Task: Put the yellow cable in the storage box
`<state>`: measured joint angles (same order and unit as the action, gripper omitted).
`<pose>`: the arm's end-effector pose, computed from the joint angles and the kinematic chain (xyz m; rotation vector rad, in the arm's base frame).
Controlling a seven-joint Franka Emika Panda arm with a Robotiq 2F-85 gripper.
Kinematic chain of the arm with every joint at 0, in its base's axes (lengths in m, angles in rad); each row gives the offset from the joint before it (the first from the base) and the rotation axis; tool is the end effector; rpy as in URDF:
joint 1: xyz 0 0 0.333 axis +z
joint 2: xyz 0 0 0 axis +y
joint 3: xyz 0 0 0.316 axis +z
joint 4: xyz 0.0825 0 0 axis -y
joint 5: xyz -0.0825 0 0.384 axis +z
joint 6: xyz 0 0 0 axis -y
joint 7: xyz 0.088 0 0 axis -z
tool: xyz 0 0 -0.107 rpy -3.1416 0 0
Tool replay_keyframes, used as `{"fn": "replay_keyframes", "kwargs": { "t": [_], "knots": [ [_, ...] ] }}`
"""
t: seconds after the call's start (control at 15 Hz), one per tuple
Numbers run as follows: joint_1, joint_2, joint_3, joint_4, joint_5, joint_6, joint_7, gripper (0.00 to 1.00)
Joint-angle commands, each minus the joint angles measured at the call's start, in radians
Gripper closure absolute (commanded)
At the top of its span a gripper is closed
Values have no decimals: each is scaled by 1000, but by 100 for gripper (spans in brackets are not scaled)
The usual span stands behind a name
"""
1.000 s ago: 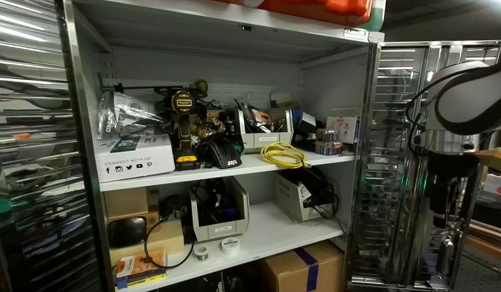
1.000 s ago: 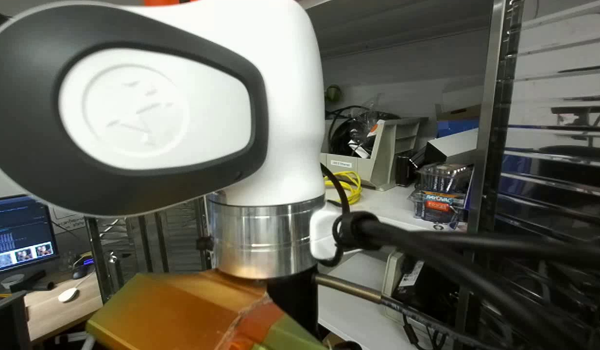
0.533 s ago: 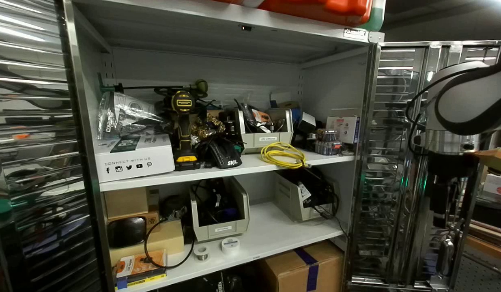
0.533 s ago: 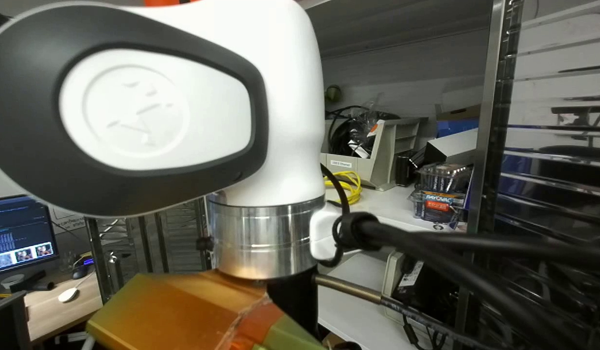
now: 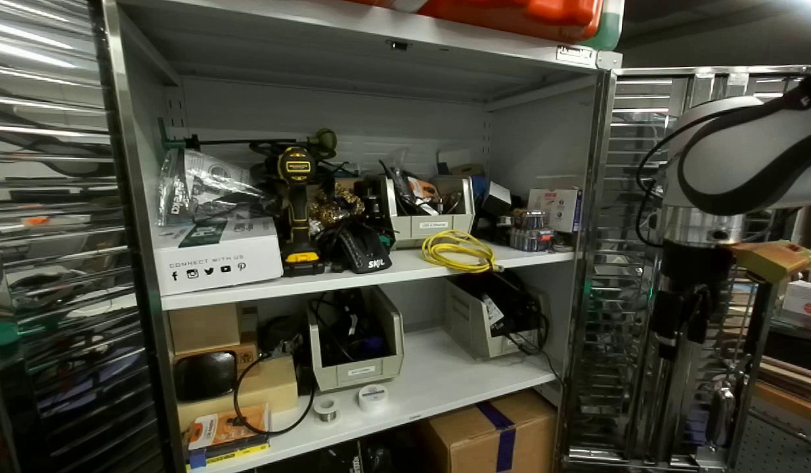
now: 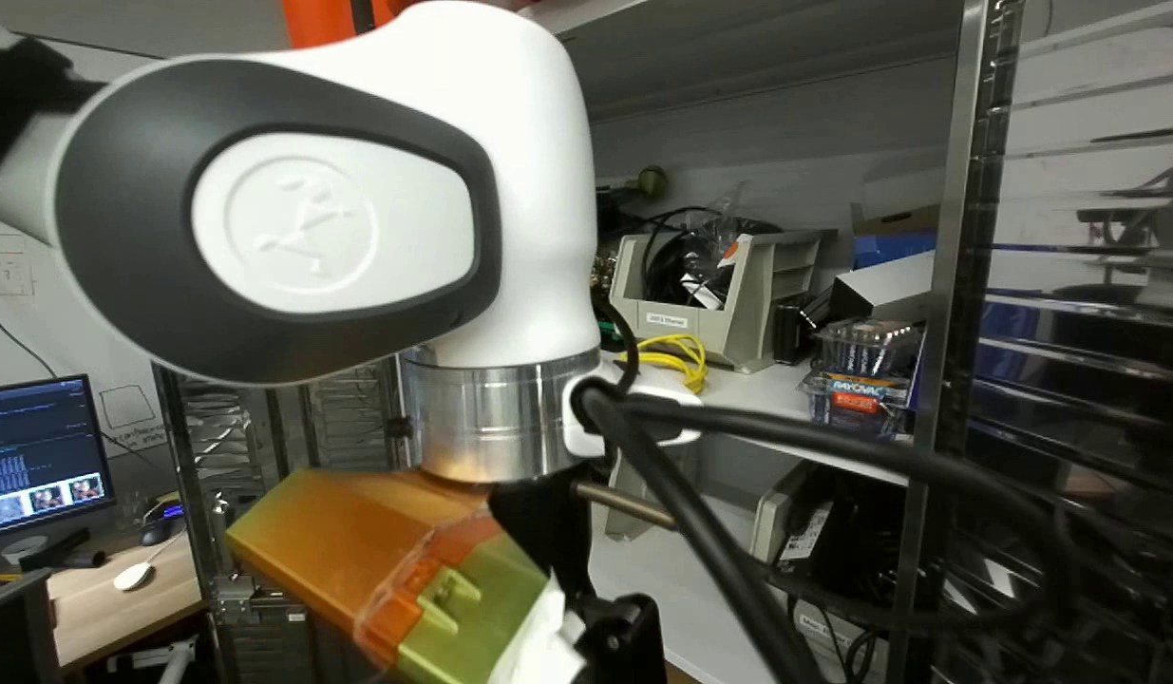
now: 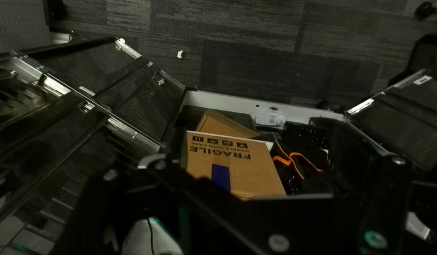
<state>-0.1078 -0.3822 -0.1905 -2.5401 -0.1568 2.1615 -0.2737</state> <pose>0.3934 -0.1269 0.4035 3.0820 0.1177 -0.0247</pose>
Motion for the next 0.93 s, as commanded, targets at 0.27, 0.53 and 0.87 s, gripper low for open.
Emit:
{"fn": "replay_keyframes", "kwargs": {
  "t": [0.27,0.53,0.87],
  "knots": [
    [42,198,91,289,116,44,211,0],
    [51,361,94,530,237,-17,260,0],
    [40,537,104,809,371,-122,337,0]
  ]
}}
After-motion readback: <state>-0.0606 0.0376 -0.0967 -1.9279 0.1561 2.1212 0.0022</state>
